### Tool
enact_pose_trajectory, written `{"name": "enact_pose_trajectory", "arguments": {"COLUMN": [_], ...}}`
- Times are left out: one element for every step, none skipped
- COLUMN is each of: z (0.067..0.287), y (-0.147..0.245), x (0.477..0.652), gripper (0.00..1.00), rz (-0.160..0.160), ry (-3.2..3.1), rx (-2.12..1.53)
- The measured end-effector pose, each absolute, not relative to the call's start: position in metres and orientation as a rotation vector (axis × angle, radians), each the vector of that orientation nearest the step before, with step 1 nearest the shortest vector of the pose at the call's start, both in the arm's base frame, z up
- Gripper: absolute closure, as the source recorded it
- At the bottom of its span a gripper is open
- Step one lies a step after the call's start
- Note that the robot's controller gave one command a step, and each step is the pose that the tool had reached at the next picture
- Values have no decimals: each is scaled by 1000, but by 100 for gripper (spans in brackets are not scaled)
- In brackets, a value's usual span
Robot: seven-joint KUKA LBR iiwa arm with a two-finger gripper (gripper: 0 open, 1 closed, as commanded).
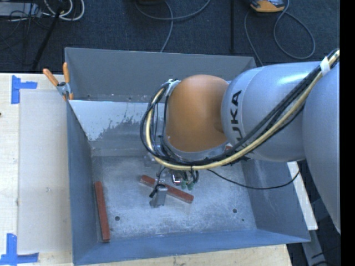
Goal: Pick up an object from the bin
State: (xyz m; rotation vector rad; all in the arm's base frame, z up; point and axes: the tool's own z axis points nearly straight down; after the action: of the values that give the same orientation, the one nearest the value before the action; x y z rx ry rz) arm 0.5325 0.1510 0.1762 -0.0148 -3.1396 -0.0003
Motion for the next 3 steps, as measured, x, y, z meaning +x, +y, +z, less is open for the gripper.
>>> {"name": "enact_pose_trajectory", "arguments": {"z": [65, 69, 69], "y": [127, 128, 128], "x": [581, 582, 582], "gripper": [0, 100, 0], "rz": [4, 0, -1], "ry": [-3135, -3139, -3139], "rx": [94, 91, 89]}}
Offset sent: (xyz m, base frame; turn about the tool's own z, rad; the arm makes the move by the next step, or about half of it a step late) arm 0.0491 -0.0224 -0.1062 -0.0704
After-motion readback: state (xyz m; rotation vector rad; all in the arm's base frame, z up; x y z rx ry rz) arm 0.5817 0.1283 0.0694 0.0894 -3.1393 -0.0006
